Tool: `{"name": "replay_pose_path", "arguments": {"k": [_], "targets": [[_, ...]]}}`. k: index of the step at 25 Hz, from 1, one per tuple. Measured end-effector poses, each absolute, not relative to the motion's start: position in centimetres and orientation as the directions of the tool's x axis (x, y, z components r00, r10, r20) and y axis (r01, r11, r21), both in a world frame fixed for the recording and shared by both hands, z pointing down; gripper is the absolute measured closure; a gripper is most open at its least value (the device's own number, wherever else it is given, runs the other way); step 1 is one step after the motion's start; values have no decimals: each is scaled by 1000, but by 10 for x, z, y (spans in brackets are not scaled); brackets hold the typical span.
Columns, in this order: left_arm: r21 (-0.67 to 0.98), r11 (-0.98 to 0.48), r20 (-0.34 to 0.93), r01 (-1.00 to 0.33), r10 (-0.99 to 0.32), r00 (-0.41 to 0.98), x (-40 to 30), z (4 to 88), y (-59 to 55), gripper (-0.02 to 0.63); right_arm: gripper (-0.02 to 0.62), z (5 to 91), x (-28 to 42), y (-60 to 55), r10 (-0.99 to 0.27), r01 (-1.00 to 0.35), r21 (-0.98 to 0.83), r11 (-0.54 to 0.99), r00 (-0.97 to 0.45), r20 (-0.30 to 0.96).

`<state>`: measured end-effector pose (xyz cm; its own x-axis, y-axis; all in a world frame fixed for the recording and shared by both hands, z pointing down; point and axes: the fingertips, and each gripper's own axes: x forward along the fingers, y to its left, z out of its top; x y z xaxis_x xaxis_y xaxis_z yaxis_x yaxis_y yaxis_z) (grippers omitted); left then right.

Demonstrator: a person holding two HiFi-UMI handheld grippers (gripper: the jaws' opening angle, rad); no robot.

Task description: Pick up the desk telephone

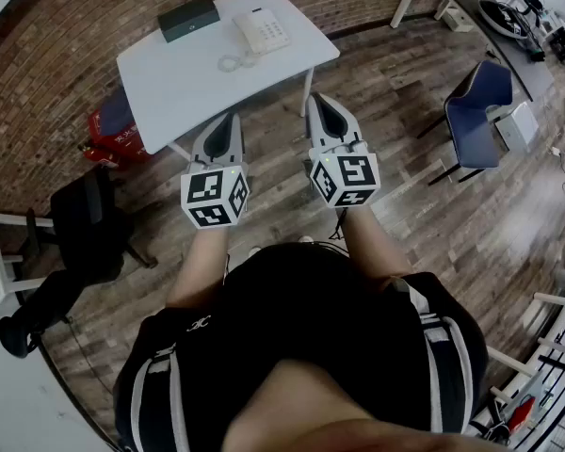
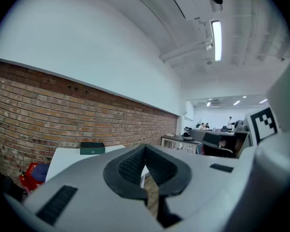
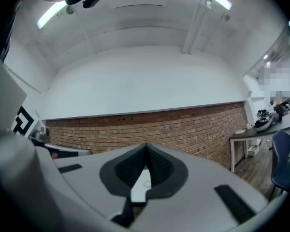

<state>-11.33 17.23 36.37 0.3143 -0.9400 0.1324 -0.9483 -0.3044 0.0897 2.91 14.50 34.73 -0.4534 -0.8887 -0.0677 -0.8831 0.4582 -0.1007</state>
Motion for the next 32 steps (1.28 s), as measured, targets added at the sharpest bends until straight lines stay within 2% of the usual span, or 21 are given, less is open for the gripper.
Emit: {"name": "replay_pose_path", "arguments": {"k": [12,20,32], "targets": [[88,-290,140,-953,-944,300,-94,364,185,604,597,344,44,162,-866,-851,-160,501,-490,-104],[86,-282,152,-956,-944,292,-51,378,177,604,597,357,83,156,-863,-851,-140,506,-501,-70],[63,-267,140,-961,-952,274,-6,377,168,604,597,358,119,148,-840,-827,-152,542,-531,-107]]}}
